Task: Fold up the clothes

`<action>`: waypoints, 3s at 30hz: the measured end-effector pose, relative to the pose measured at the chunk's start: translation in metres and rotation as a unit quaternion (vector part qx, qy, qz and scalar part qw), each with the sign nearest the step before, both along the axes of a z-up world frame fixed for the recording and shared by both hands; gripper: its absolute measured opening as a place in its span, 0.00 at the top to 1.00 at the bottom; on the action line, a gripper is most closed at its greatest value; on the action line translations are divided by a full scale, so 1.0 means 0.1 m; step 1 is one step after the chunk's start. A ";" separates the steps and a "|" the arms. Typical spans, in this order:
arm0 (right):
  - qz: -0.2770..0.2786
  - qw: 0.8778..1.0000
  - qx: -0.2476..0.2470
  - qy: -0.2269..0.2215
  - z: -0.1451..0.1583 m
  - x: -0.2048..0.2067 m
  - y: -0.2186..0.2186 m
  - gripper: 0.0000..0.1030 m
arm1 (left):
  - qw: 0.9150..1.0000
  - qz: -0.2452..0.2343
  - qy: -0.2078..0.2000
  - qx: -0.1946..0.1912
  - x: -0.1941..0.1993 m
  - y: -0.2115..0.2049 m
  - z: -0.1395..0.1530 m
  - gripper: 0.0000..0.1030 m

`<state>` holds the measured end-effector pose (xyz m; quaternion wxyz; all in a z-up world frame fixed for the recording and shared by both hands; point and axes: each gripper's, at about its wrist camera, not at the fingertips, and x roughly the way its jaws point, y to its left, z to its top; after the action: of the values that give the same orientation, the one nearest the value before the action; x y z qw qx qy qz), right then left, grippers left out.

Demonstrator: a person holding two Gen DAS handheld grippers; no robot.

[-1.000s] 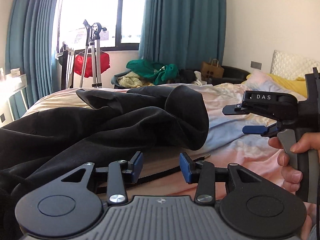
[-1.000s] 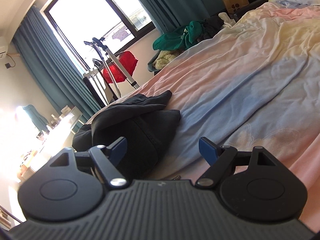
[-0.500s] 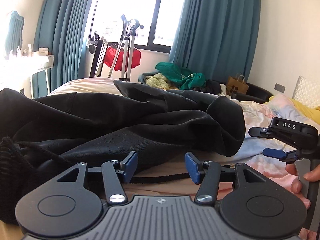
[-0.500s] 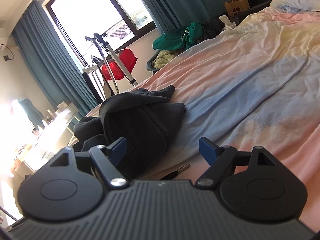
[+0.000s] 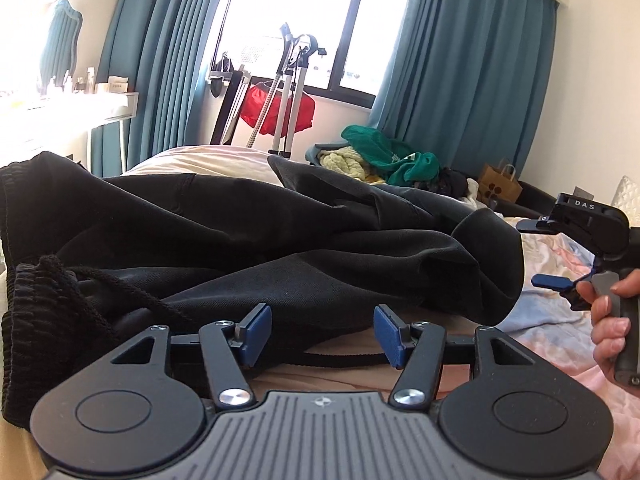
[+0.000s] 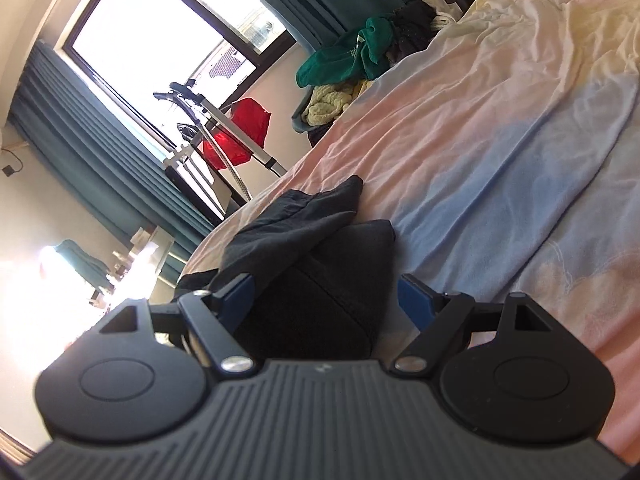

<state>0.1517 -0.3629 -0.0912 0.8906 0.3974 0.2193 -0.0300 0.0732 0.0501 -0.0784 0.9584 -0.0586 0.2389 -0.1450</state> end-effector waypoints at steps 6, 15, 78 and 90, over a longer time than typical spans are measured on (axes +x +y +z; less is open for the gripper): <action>0.030 0.996 0.050 0.069 -0.21 1.04 -0.41 0.21 | 0.999 -0.001 0.036 -0.017 0.20 0.02 -0.17 0.41; 0.054 0.995 0.039 0.078 -0.70 2.29 -0.69 0.31 | 0.999 -0.037 0.025 -0.008 0.36 -0.12 -0.41 0.39; -0.284 0.920 0.262 0.065 -1.03 -1.27 -1.35 0.33 | 0.867 0.181 0.243 -0.396 0.00 1.21 -0.51 0.21; -0.285 0.925 0.246 0.045 -1.08 -1.26 -1.55 0.35 | 0.818 0.234 0.234 -0.470 -0.10 1.31 -0.60 0.22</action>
<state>0.0258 -0.5183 -0.1995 0.7075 0.6483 0.1371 -0.2457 0.0627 0.1808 -0.1386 0.7344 -0.5886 0.3379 0.0072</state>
